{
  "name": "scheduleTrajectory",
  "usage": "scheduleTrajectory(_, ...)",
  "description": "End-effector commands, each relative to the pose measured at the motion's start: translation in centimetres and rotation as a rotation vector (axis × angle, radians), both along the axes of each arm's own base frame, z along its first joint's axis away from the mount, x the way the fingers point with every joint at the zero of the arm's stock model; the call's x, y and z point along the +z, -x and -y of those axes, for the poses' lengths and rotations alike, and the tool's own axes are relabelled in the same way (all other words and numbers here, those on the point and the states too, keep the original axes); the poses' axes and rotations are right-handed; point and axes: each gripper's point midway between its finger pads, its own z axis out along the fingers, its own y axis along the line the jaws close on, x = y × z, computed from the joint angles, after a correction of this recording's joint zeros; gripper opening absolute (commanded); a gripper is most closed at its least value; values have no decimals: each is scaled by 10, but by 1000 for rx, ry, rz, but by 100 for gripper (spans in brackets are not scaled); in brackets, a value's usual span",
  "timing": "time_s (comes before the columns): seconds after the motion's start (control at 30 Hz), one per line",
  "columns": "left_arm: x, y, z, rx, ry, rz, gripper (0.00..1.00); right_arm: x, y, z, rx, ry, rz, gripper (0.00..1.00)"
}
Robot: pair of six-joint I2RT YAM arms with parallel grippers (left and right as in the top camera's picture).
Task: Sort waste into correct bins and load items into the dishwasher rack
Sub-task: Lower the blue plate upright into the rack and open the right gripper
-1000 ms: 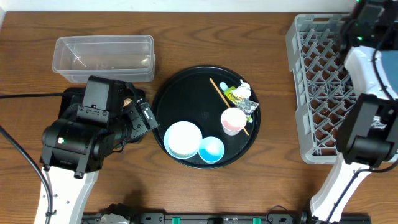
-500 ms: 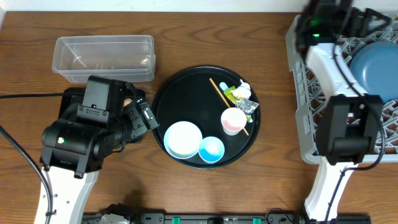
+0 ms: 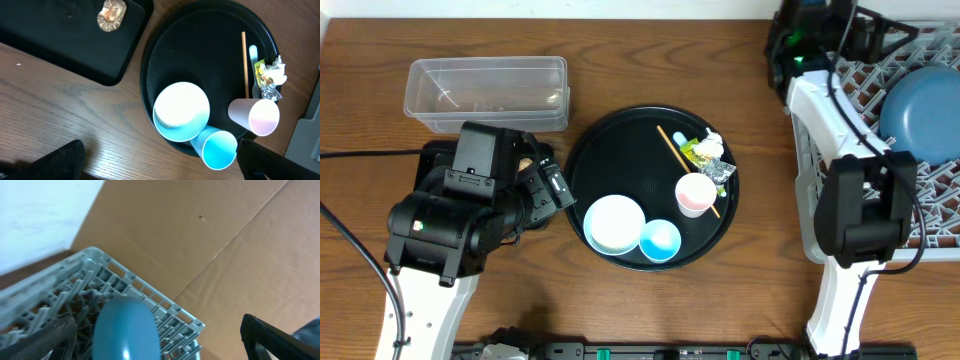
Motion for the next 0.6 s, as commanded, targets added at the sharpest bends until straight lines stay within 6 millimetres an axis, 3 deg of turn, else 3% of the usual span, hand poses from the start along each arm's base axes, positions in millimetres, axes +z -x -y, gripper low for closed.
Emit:
scheduleTrajectory(0.0, 3, -1, -3, 10, -9, 9, 98, 17, 4, -20, 32, -21, 126, 99)
scheduleTrajectory(0.07, 3, -1, -3, 10, -9, 9, 98, 17, 3, -25, 40, -28, 163, 98)
scheduleTrajectory(0.17, 3, -1, -3, 11, -9, 9, 98, 17, 1, -29, 58, -51, 274, 88)
scheduleTrajectory(0.23, 3, -1, -3, 11, -9, 9, 98, 15, -9, -32, 118, -83, 356, 62)
scheduleTrajectory(0.3, 3, -1, -3, 10, -9, 9, 98, 14, -15, -34, 151, -99, 387, 61)
scheduleTrajectory(0.33, 3, -1, -3, 11, -8, 9, 98, 13, -16, -35, 158, -100, 378, 88)
scheduleTrajectory(0.37, 3, -1, -3, 11, -9, 9, 98, 12, -19, -37, 180, -105, 364, 99)
scheduleTrajectory(0.47, 3, -1, -3, 11, -8, 9, 98, 2, -28, -42, 248, -131, 313, 99)
scheduleTrajectory(0.57, 3, -1, -3, 11, -9, 9, 98, -28, -49, -66, 455, -290, 209, 99)
